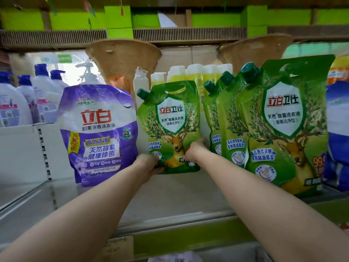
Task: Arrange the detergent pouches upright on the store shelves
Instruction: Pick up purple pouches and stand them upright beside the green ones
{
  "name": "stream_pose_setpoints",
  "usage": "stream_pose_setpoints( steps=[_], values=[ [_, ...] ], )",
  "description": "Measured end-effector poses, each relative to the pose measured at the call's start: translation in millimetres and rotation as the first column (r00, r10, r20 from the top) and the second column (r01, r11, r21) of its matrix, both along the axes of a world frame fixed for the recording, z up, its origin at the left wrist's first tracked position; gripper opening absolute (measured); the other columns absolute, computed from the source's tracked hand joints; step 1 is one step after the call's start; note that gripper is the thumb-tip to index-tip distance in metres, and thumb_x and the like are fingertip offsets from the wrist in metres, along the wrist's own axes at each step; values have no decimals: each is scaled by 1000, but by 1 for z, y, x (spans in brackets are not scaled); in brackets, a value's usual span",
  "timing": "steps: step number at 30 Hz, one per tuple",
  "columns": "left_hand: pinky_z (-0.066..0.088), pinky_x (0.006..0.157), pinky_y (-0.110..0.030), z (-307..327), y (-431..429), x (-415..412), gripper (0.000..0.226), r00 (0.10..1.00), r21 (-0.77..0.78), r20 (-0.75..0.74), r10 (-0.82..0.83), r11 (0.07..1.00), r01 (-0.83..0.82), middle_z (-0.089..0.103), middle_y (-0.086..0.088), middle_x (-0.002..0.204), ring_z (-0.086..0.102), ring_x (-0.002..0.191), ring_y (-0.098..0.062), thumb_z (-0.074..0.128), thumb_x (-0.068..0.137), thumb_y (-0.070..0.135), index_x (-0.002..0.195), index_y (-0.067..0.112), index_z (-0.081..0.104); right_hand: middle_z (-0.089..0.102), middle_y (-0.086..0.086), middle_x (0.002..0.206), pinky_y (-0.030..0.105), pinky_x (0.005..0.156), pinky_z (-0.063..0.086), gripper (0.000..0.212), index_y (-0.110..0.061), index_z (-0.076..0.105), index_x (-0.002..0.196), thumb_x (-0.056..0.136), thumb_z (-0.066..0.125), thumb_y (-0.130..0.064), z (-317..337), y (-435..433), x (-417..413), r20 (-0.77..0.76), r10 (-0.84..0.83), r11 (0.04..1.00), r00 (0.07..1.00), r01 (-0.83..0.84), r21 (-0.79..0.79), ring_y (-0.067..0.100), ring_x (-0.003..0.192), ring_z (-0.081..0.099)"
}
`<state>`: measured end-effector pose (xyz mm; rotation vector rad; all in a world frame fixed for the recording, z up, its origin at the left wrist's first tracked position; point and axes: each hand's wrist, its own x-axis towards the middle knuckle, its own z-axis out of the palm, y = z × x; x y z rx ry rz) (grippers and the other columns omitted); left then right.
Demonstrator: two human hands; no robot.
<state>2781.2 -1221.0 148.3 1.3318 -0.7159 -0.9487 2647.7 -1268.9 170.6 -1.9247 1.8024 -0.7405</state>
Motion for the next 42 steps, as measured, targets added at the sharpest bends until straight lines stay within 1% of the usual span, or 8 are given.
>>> stream_pose_setpoints(
  steps=[2, 5, 10, 15, 21, 25, 37, 42],
  values=[
    [52, 42, -20, 1, 9, -3, 24, 997, 15, 60, -50, 999, 50, 64, -6, 70, 61, 35, -10, 48, 96, 6, 120, 6, 47, 18, 23, 149, 39, 106, 31, 79, 3, 7, 144, 88, 58, -17, -3, 1, 0, -53, -31, 1000, 998, 31, -6, 36, 134, 30],
    [51, 45, -18, 4, 24, -10, 21, 985, 47, 150, -80, 996, 74, 55, -7, 76, 60, 36, -9, 53, 92, 2, 112, 5, 48, 23, 18, 148, 31, 92, 44, 86, 3, 0, 144, 88, 61, -18, -5, 15, 0, 25, -42, 999, 999, 42, 13, 30, 126, 42],
    [48, 63, -27, 12, 43, -4, 19, 942, 104, 322, -94, 993, 64, 54, -12, 83, 51, 67, -18, 58, 88, 3, 106, 1, 53, 24, 21, 148, 45, 107, 37, 86, 2, 3, 145, 85, 63, -13, -4, 40, -1, 4, -38, 988, 999, 38, -152, 36, 130, 36],
    [44, 54, -25, 24, 83, 11, 11, 899, 62, 438, -16, 998, -12, 49, -9, 68, 47, 57, -17, 58, 87, 2, 78, 7, 54, 17, 29, 142, 42, 110, 29, 57, 6, 26, 135, 85, 52, -6, 9, 82, 8, -196, 78, 877, 978, -161, -452, 42, 131, 27],
    [41, 52, -22, 28, 136, 59, 30, 845, -74, 510, 161, 987, -144, 49, -4, 62, 49, 53, -13, 58, 84, -4, 62, 14, 49, 43, 24, 126, 36, 100, 35, 35, 5, 45, 118, 86, 47, -10, 27, 144, 69, -243, 321, 706, 915, -403, -582, 34, 117, 39],
    [34, 55, -23, 27, 170, 103, 32, 835, -80, 510, 206, 978, -193, 46, -7, 60, 42, 56, -17, 55, 85, -3, 60, 14, 46, 45, 24, 125, 36, 98, 35, 40, 5, 47, 121, 91, 30, -16, 27, 182, 122, -276, 420, 665, 864, -501, -554, 34, 119, 40],
    [29, 52, -24, 33, 284, 274, 27, 836, -98, 447, 318, 947, -307, 43, -6, 52, 37, 53, -18, 64, 73, 0, 58, 12, 45, 40, 19, 130, 34, 97, 38, 37, -1, 47, 122, 88, 49, -14, 31, 274, 306, -176, 613, 634, 770, -612, -472, 35, 117, 47],
    [39, 56, -25, 33, 318, 337, 26, 801, -83, 482, 356, 928, -363, 48, -8, 68, 45, 61, -17, 56, 86, -4, 66, 11, 48, 40, 19, 129, 34, 94, 39, 33, 0, 48, 120, 89, 46, -9, 30, 293, 374, -175, 631, 622, 756, -628, -468, 35, 113, 49]
  ],
)
